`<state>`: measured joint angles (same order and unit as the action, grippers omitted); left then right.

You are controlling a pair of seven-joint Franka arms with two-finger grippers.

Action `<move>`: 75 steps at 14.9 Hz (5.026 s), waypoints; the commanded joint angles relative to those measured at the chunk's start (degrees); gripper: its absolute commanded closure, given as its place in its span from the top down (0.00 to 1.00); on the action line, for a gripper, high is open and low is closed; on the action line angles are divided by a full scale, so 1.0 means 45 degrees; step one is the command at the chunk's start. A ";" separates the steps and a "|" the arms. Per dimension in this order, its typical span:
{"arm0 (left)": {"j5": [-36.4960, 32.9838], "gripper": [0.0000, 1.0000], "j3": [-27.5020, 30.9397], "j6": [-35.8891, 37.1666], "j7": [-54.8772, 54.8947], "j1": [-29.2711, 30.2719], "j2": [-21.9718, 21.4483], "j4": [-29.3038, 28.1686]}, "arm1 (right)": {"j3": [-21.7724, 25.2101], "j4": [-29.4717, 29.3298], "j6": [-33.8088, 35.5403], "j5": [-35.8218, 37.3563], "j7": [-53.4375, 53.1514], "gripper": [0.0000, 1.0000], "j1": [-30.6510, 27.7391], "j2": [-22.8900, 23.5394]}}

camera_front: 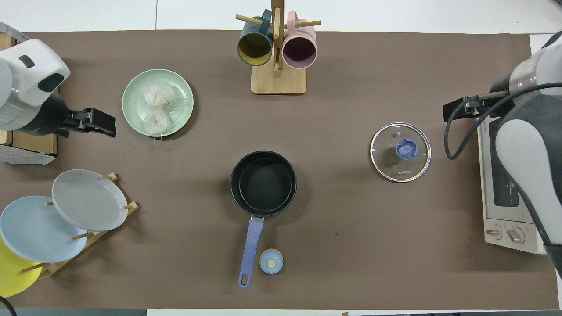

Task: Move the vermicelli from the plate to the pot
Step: 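Reach the left gripper to the vermicelli while the right gripper reaches the lid, then carry the vermicelli with the left gripper into the black saucepan, then withdraw the left gripper while the right gripper carries the lid over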

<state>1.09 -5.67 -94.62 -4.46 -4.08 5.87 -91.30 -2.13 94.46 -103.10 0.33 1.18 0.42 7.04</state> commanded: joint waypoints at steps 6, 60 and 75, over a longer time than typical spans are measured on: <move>-0.1080 1.00 0.0010 -0.4964 0.0968 -0.0108 0.4628 0.0582 | -0.0092 0.3377 -0.4077 -0.0347 -0.0107 1.00 0.0374 0.0450; 0.0950 1.00 0.0068 -0.4279 -0.5591 -0.5678 0.1412 -0.2727 | -0.1185 0.1317 -0.0785 -0.0347 0.0089 0.35 0.0551 0.0722; -0.0300 1.00 0.0049 0.1475 -0.0689 -0.0363 -0.1947 -0.0880 | -0.4311 -0.0485 -0.1481 0.0375 -1.0926 0.25 0.4241 0.1561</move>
<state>1.06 -4.68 -88.83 -8.16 -6.24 -1.03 -92.46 -21.41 93.09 -107.87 0.91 -45.12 18.15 12.72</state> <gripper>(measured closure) 0.000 0.339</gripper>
